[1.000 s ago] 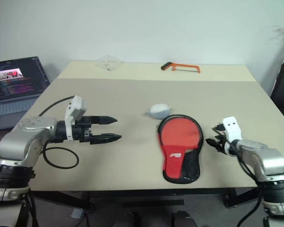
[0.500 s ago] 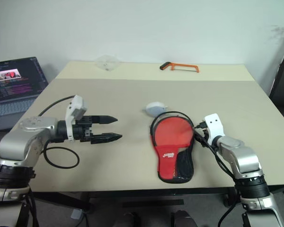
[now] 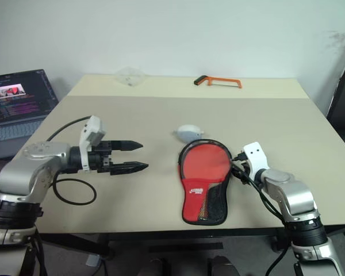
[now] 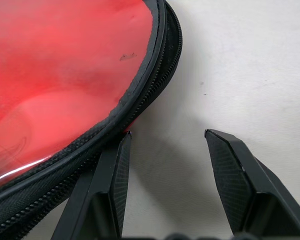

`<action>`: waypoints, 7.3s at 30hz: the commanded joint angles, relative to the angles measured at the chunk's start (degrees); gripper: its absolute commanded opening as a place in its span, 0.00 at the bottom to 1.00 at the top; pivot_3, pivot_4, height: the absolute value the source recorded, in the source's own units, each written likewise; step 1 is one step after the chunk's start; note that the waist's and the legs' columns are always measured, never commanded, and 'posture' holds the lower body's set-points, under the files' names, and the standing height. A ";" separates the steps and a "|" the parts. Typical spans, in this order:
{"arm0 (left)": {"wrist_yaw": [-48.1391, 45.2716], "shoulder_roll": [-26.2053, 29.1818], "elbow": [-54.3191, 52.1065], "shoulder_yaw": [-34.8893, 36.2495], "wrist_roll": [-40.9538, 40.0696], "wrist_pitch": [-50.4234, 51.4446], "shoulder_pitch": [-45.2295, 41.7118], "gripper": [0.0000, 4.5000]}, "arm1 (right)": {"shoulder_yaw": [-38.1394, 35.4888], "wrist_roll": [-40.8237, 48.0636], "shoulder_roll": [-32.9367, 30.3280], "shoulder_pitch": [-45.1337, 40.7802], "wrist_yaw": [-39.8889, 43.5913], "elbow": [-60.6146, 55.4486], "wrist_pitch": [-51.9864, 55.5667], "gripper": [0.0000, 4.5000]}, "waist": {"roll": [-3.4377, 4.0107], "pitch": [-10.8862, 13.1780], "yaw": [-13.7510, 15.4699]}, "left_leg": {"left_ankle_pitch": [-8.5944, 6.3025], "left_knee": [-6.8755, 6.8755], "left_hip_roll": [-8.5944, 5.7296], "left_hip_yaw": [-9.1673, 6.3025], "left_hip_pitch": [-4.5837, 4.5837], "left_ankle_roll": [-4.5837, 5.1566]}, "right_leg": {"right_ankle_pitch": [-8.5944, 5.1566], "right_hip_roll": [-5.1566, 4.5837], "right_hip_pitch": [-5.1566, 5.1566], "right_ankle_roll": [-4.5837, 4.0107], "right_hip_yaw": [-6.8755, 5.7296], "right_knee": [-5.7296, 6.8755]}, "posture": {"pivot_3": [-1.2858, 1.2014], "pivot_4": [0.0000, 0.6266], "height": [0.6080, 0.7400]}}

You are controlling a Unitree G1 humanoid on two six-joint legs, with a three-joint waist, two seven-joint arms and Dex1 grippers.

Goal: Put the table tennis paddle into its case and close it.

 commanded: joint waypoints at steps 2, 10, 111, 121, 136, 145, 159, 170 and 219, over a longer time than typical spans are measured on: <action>1.25 -0.31 0.16 0.26 1.09 -1.81 -1.70 1.00 | -1.49 -2.00 -2.19 -1.41 0.43 0.25 -3.37 0.57 | 0.00 0.00 0.07 | 0.00 0.00 -0.01 0.00 0.00 0.00 | 0.00 -0.01 0.00 0.00 0.00 0.00 | 0.52 0.24 1.00; 5.28 -2.56 3.83 0.03 4.49 -4.40 -4.04 1.00 | -8.62 0.17 -9.43 -4.16 3.97 -1.48 -1.67 0.57 | 0.00 0.00 0.85 | 0.00 0.01 -0.03 0.04 -0.01 0.00 | 0.00 -0.03 0.01 0.03 0.01 -0.04 | 0.52 0.24 1.00; 63.23 -47.10 78.06 -3.54 45.73 -35.01 -46.59 0.01 | 9.28 -5.74 22.50 8.16 -11.62 -7.64 2.42 1.00 | -0.39 -0.37 1.81 | 0.00 0.20 -0.08 -0.10 0.04 -0.03 | 0.11 0.02 0.22 0.26 -0.06 -0.08 | 0.52 0.24 1.00; 69.54 -48.55 78.77 -10.07 54.28 -39.32 -50.94 0.01 | 12.35 -5.95 21.48 11.22 -12.46 -14.06 7.34 1.00 | -0.40 -0.38 1.92 | -0.01 0.18 -0.08 -0.09 0.02 -0.04 | 0.11 0.02 0.21 0.26 -0.06 -0.13 | 0.52 0.24 1.00; 73.93 -51.81 79.29 -15.41 61.62 -40.72 -51.12 0.01 | 16.57 -6.41 23.08 19.35 -16.98 -23.40 12.21 1.00 | -0.42 -0.39 1.92 | -0.02 0.16 -0.09 -0.08 0.01 -0.06 | 0.10 0.00 0.20 0.26 -0.06 -0.16 | 0.52 0.24 1.00; 76.81 -52.90 79.45 -19.06 65.59 -42.32 -52.15 0.01 | 18.18 -6.38 23.82 23.06 -19.14 -27.29 14.31 1.00 | -0.46 -0.41 2.31 | -0.03 0.00 -0.11 -0.07 0.00 -0.07 | 0.06 -0.02 0.18 0.22 -0.06 -0.25 | 0.52 0.24 1.00; 81.31 -54.16 80.11 -34.49 79.02 -47.19 -52.50 0.01 | 18.86 -7.37 24.58 25.05 -19.93 -29.17 15.29 1.00 | -0.48 -0.43 2.81 | -0.05 -0.13 -0.11 -0.07 0.01 -0.11 | -0.02 -0.02 0.12 0.09 -0.09 -0.25 | 0.52 0.24 1.00; 82.97 -54.24 80.56 -42.31 84.93 -48.42 -51.12 0.01 | 18.36 -7.07 24.04 24.88 -19.42 -29.10 15.67 1.00 | -0.49 -0.43 2.81 | -0.06 -0.14 -0.11 -0.07 0.01 -0.12 | -0.04 -0.03 0.12 0.07 -0.09 -0.25 | 0.52 0.24 1.00; -4.90 -23.71 40.64 -1.42 24.65 -35.94 -25.60 0.82 | -34.77 37.11 5.12 16.20 6.62 -18.15 35.08 1.00 | -0.59 -0.69 2.19 | -0.03 -0.20 -0.07 -0.11 0.03 -0.06 | 0.02 -0.04 0.14 -0.11 -0.17 0.00 | 0.52 0.24 1.00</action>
